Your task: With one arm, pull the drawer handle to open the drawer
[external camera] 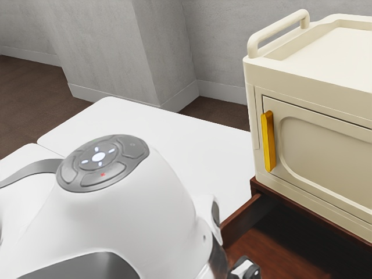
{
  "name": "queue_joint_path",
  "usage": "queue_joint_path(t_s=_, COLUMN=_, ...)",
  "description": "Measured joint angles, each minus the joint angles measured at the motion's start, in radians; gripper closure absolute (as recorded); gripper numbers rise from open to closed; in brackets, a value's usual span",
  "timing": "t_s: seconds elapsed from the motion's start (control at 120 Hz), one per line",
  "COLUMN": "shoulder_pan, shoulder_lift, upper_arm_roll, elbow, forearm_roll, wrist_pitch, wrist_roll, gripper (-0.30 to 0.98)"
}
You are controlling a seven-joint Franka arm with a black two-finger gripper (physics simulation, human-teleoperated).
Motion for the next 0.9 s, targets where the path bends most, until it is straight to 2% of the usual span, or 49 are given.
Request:
queue_joint_path(t_s=0.175, shoulder_pan=-0.005, shoulder_lift=-0.012, upper_arm_roll=0.004, elbow=0.006, forearm_roll=0.0, wrist_pitch=-0.029, wrist_roll=-0.001, gripper=0.44)
queue_joint_path(t_s=0.233, shoulder_pan=-0.006, shoulder_lift=-0.011, upper_arm_roll=0.019, elbow=0.053, forearm_roll=0.0, wrist_pitch=-0.058, wrist_roll=-0.001, gripper=0.44)
queue_joint_path(t_s=0.3, shoulder_pan=-0.006, shoulder_lift=-0.001, upper_arm_roll=0.074, elbow=0.168, forearm_roll=0.001, wrist_pitch=-0.126, wrist_roll=0.009, gripper=0.41)
queue_joint_path(t_s=0.375, shoulder_pan=-0.005, shoulder_lift=0.037, upper_arm_roll=0.168, elbow=0.324, forearm_roll=0.007, wrist_pitch=-0.222, wrist_roll=0.037, gripper=0.3)
queue_joint_path(t_s=0.45, shoulder_pan=-0.004, shoulder_lift=0.11, upper_arm_roll=0.291, elbow=0.502, forearm_roll=0.05, wrist_pitch=-0.324, wrist_roll=0.097, gripper=0.22)
queue_joint_path(t_s=0.542, shoulder_pan=0.004, shoulder_lift=0.264, upper_arm_roll=0.511, elbow=0.691, forearm_roll=0.112, wrist_pitch=-0.428, wrist_roll=0.253, gripper=0.15)
queue_joint_path(t_s=0.6, shoulder_pan=0.052, shoulder_lift=0.35, upper_arm_roll=0.595, elbow=0.76, forearm_roll=0.14, wrist_pitch=-0.469, wrist_roll=0.383, gripper=0.12)
queue_joint_path(t_s=0.717, shoulder_pan=0.169, shoulder_lift=0.43, upper_arm_roll=0.626, elbow=0.777, forearm_roll=0.202, wrist_pitch=-0.476, wrist_roll=0.658, gripper=0.08)
queue_joint_path(t_s=0.9, shoulder_pan=0.299, shoulder_lift=0.472, upper_arm_roll=0.628, elbow=0.746, forearm_roll=0.231, wrist_pitch=-0.455, wrist_roll=1.014, gripper=0.05)
